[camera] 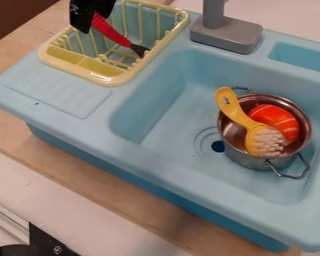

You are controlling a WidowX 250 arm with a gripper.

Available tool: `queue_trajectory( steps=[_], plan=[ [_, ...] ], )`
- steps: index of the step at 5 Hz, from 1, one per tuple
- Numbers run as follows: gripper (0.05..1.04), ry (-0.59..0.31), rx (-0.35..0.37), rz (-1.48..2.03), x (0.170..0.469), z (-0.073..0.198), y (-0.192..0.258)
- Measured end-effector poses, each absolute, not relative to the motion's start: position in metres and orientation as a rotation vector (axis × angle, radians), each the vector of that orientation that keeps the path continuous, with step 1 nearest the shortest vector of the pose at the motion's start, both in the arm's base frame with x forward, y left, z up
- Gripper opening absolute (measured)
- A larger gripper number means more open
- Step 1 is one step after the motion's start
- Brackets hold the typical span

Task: Put the red fork into the basket

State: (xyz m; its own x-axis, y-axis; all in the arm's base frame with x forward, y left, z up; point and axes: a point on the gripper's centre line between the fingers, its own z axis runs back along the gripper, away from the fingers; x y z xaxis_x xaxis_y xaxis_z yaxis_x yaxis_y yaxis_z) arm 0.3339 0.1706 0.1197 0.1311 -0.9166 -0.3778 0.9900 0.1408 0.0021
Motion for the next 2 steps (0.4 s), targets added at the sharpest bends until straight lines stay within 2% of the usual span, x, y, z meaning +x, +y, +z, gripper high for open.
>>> queue_trajectory(
  steps=[1, 2],
  plan=[
    [0.982, 0.298, 0.283, -1.409, 0.331, 0.126, 0.167],
    [0.982, 0.251, 0.220, -1.462, 0.330, 0.127, 0.154]
  ],
)
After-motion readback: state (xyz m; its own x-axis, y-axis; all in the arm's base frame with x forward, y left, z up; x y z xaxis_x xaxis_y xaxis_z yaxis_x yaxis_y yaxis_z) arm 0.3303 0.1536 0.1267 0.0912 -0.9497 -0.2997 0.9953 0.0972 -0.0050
